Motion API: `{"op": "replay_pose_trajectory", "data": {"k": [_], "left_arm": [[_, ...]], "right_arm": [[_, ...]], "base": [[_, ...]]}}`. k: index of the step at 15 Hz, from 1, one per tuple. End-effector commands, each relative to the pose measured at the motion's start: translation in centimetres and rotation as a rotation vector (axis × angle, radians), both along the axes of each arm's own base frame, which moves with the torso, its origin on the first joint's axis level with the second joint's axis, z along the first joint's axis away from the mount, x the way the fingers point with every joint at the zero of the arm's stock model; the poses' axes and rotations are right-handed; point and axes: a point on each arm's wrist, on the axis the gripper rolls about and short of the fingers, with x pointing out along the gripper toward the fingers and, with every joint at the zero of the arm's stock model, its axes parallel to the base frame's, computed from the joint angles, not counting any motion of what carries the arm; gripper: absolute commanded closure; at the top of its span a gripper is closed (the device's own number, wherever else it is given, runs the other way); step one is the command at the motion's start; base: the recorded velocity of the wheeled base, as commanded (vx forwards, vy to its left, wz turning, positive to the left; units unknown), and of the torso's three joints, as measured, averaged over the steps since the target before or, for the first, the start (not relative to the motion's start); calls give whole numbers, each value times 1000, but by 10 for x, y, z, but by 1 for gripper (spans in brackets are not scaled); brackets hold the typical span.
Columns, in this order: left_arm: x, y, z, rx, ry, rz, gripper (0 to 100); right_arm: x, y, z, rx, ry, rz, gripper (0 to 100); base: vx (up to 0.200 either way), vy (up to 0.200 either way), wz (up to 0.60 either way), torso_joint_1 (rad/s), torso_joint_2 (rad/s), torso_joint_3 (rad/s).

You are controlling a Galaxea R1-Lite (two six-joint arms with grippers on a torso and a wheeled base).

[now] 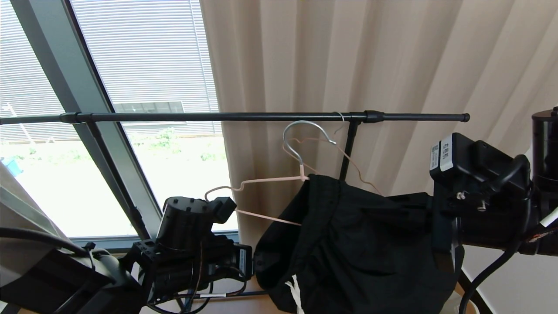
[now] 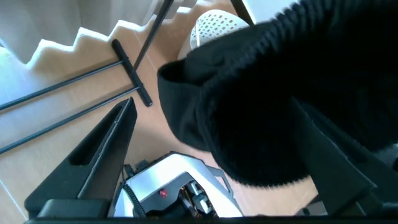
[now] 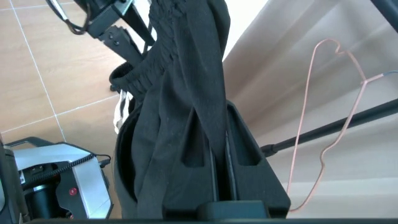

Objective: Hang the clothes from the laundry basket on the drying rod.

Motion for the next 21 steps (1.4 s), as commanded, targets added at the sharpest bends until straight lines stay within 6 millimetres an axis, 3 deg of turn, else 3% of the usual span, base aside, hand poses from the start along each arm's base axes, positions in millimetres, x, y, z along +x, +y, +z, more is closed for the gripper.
{"op": "replay_pose_trajectory", "data": {"k": [1, 4, 5, 11, 21], "left_arm": [[4, -3, -15, 27, 32, 5, 0], [0, -1, -22, 45, 32, 25, 0], [-2, 1, -22, 49, 13, 42, 100], [-18, 16, 0, 2, -54, 59, 100], [4, 43, 13, -25, -107, 183, 100]], "right_arm": [[-5, -3, 1, 4, -8, 4, 100], [-8, -5, 2, 9, -12, 3, 100], [-9, -6, 1, 8, -10, 0, 100], [-6, -15, -7, 8, 30, -54, 100], [-25, -34, -26, -15, 69, -84, 100]], "base": [[0, 0, 0, 0, 0, 0], [0, 0, 0, 0, 0, 0], [0, 0, 0, 0, 0, 0], [0, 0, 0, 0, 0, 0], [0, 0, 0, 0, 0, 0]]}}
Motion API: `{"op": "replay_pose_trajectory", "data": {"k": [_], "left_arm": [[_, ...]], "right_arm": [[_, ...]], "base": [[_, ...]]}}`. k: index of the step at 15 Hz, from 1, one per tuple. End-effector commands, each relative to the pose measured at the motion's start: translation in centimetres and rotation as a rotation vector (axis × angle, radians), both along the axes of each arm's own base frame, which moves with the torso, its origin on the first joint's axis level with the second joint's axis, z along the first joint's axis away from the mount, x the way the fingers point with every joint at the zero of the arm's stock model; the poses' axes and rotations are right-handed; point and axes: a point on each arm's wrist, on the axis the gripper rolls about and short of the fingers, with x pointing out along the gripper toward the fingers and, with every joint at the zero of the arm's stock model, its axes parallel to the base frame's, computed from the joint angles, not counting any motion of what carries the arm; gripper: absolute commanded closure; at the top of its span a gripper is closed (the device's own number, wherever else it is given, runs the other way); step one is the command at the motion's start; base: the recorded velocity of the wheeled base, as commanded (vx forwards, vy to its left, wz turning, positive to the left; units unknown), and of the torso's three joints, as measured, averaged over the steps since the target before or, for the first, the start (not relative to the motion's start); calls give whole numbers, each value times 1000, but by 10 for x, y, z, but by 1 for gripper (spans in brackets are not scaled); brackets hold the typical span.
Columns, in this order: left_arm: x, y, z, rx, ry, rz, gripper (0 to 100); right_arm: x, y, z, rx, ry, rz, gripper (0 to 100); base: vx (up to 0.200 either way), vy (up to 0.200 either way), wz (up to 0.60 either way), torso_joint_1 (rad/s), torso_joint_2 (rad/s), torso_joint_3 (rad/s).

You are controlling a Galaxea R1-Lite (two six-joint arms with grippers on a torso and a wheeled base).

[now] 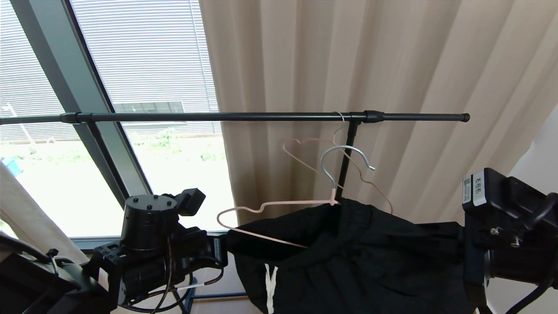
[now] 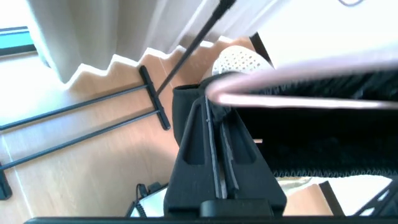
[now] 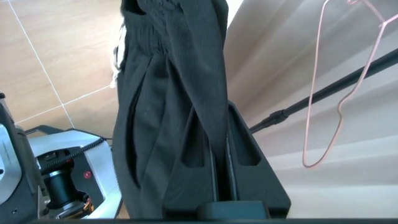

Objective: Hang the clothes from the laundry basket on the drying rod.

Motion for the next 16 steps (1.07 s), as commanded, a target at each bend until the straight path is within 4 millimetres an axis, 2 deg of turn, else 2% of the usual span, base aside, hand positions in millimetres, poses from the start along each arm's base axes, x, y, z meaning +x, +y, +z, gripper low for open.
{"op": "replay_pose_trajectory", "data": {"k": [1, 5, 10, 13, 16], "left_arm": [[6, 7, 2, -6, -10, 32, 100], [15, 19, 6, -10, -25, 85, 100], [19, 19, 13, -26, -55, 92, 100], [25, 15, 40, -65, -144, 85, 100], [26, 7, 57, 17, -187, 19, 100]], "right_arm": [[-4, -3, -3, -2, 3, 0, 100], [-14, -8, -12, -14, 21, -1, 100], [-21, -12, -21, -29, 46, 0, 100], [-20, -13, -28, -44, 67, -9, 100], [-15, -16, -29, -44, 71, -39, 100]], "base": [[0, 0, 0, 0, 0, 0], [0, 0, 0, 0, 0, 0], [0, 0, 0, 0, 0, 0], [0, 0, 0, 0, 0, 0], [0, 0, 0, 0, 0, 0]]}}
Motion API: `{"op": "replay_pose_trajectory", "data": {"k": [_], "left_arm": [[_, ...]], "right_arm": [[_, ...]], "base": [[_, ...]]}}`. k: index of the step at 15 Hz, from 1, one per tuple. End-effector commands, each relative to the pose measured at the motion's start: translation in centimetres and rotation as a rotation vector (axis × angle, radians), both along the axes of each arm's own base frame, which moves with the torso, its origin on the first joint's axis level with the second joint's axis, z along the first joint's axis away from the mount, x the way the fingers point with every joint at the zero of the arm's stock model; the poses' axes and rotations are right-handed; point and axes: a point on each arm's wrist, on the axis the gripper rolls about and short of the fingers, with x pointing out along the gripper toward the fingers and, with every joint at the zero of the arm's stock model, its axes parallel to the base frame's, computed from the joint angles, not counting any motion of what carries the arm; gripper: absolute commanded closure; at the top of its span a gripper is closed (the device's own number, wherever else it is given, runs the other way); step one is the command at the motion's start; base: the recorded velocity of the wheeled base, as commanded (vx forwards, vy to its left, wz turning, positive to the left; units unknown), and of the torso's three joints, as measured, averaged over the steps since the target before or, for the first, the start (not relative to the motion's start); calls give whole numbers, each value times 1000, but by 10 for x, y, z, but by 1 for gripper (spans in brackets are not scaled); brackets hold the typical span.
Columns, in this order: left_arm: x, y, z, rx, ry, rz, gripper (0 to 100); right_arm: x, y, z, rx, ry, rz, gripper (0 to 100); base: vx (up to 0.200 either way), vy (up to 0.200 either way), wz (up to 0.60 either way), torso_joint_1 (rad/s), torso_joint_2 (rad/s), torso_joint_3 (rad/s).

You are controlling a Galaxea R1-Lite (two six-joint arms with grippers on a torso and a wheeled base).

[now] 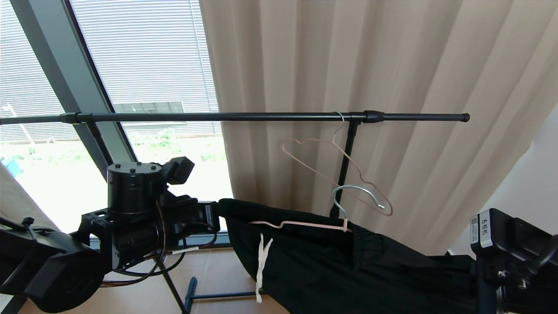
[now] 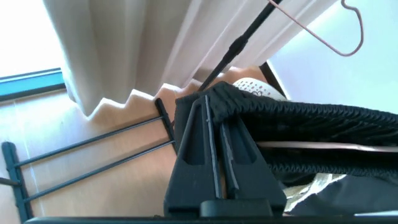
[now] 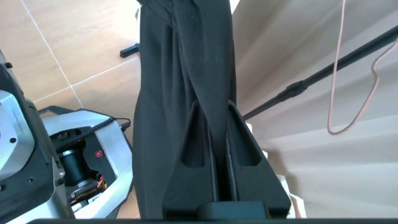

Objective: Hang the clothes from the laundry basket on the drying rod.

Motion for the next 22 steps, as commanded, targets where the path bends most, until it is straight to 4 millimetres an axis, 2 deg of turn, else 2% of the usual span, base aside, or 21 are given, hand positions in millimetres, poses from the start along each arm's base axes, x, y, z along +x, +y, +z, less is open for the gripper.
{"op": "replay_pose_trajectory", "data": {"k": [1, 5, 11, 14, 16, 22], "left_arm": [[-1, -9, 24, 1, -62, -40, 100], [-10, -20, 55, 86, -36, -110, 100], [-32, -33, 82, 196, -4, -199, 100], [-26, -34, 99, 238, -11, -184, 100], [-21, -37, 103, 267, 21, -168, 100], [-9, -51, 121, 336, 74, -138, 100]], "right_arm": [[6, -1, -3, 1, -2, -23, 100], [15, -2, -17, 9, -23, -56, 100], [26, -1, -27, 23, -34, -151, 100], [31, 0, -36, 14, -61, -185, 100], [33, 1, -41, 30, -97, -193, 100], [37, 4, -44, 40, -149, -254, 100]], "base": [[0, 0, 0, 0, 0, 0], [0, 0, 0, 0, 0, 0], [0, 0, 0, 0, 0, 0], [0, 0, 0, 0, 0, 0], [0, 0, 0, 0, 0, 0], [0, 0, 0, 0, 0, 0]]}}
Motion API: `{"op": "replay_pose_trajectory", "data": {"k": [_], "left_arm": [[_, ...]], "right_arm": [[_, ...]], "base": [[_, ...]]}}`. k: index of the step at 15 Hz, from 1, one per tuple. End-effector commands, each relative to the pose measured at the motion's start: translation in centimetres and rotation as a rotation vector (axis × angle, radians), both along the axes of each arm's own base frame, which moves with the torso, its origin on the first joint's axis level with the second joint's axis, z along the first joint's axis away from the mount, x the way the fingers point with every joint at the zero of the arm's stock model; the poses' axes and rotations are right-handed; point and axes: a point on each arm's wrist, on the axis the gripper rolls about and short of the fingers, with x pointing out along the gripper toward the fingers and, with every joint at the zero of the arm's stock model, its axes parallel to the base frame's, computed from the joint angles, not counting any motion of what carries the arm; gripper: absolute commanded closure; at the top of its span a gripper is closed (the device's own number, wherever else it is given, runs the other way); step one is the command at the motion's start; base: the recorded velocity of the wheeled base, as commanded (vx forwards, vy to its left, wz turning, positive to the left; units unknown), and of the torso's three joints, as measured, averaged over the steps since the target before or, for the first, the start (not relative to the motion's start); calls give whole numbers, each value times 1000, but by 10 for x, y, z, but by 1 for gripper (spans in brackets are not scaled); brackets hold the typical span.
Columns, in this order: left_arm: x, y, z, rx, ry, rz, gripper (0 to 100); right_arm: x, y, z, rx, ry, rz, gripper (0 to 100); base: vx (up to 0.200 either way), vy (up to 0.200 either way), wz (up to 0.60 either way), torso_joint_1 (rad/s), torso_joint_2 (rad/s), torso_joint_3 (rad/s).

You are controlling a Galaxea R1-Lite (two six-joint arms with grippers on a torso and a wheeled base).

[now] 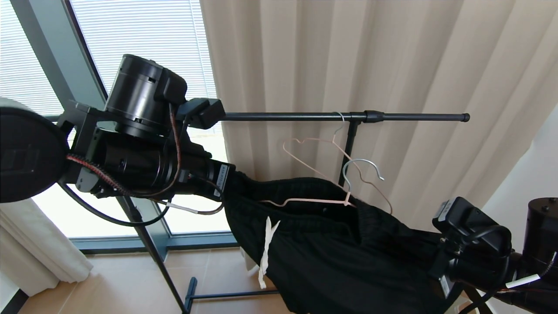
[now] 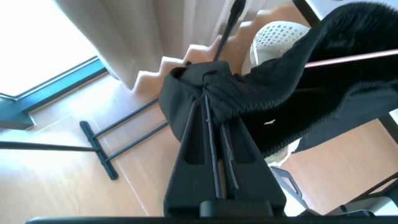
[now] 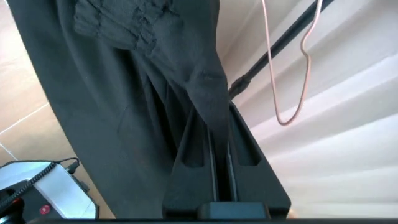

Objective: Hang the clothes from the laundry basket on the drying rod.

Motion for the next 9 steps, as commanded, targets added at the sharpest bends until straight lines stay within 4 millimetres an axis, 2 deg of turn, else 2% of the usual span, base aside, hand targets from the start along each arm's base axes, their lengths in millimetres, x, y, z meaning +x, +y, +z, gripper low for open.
{"op": "replay_pose_trajectory", "data": {"k": [1, 4, 6, 9], "left_arm": [[8, -17, 6, -4, -7, -27, 100], [3, -30, 20, -8, -10, -66, 100], [-9, -40, 18, 5, 19, -112, 100], [-23, -45, 16, 11, 28, -150, 100]], "right_arm": [[0, 1, -4, -11, 16, 0, 100], [5, 3, -7, -13, 18, -11, 100], [11, 8, -7, 59, 5, -32, 100], [16, 17, -10, 124, 14, -59, 100]], "base": [[0, 0, 0, 0, 0, 0], [0, 0, 0, 0, 0, 0], [0, 0, 0, 0, 0, 0], [0, 0, 0, 0, 0, 0]]}}
